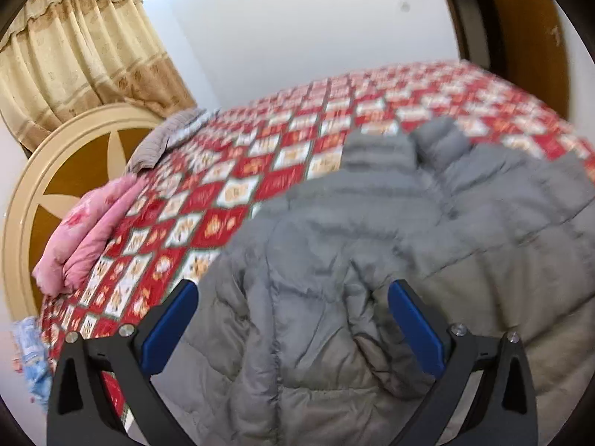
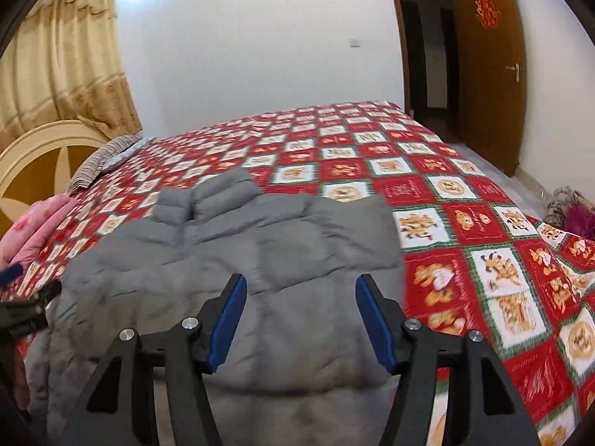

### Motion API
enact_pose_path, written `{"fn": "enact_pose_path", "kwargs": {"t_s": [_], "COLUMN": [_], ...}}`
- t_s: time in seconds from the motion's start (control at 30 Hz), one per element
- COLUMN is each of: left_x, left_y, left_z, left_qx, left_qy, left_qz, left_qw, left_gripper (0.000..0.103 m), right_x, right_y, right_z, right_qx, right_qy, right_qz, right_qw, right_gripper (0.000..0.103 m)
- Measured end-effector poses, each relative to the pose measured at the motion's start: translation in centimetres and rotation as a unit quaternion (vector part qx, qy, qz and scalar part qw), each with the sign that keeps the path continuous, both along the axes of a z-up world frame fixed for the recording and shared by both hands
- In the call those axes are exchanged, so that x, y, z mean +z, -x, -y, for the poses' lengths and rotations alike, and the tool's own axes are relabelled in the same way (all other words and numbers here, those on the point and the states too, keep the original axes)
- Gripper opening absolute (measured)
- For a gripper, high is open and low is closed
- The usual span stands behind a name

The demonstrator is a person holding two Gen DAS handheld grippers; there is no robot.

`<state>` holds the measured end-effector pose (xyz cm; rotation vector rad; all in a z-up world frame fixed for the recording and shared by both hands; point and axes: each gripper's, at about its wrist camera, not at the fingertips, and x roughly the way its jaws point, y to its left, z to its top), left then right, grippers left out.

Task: Fold large clothes
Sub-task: 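Lift the open right tool away from the folded sleeve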

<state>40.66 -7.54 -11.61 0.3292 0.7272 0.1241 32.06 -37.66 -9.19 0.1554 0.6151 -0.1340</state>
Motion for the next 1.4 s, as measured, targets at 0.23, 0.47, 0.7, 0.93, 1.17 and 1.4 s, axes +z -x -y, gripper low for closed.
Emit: {"fn": "enact_pose_path", "kwargs": {"t_s": [0.23,0.47,0.7,0.93,1.17,1.4], "left_x": [-5.3,-2.0,-5.5,-4.7,-5.3,-6.6], "left_y": [-1.3,0.0,-1.2,-0.9,-2.7,-3.0], "left_z": [-3.3,-3.3,-0.4,-1.5,-1.9,-2.6], "left_qx": [0.044,0.044,0.036,0.036,0.054,0.060], "left_qy": [-0.014,0.036,-0.029,0.003,0.009,0.043], "left_qz": [-0.054,-0.003,-0.030,-0.029,-0.021,-0.041], "left_qw": [0.9975,0.9984,0.9985,0.9989,0.9983,0.9965], "left_gripper": [0.103,0.103,0.103,0.103,0.103,0.103], "right_x": [-4.4,-7.0,-7.4,-1.5,-2.4,-7.0], "right_y": [-3.4,-4.4,-4.3,-2.2,-7.7,-9.2], "right_z": [0.5,-1.7,-1.5,2.2,2.7,3.3], "right_qx": [0.045,0.059,0.059,0.029,0.001,-0.008], "right_qy": [0.012,0.067,0.066,-0.023,0.008,0.018], "right_qz": [-0.080,-0.109,-0.112,-0.025,-0.052,-0.109], "right_qw": [0.996,0.990,0.990,0.999,0.999,0.994], "right_gripper": [0.062,0.063,0.063,0.062,0.062,0.062]}}
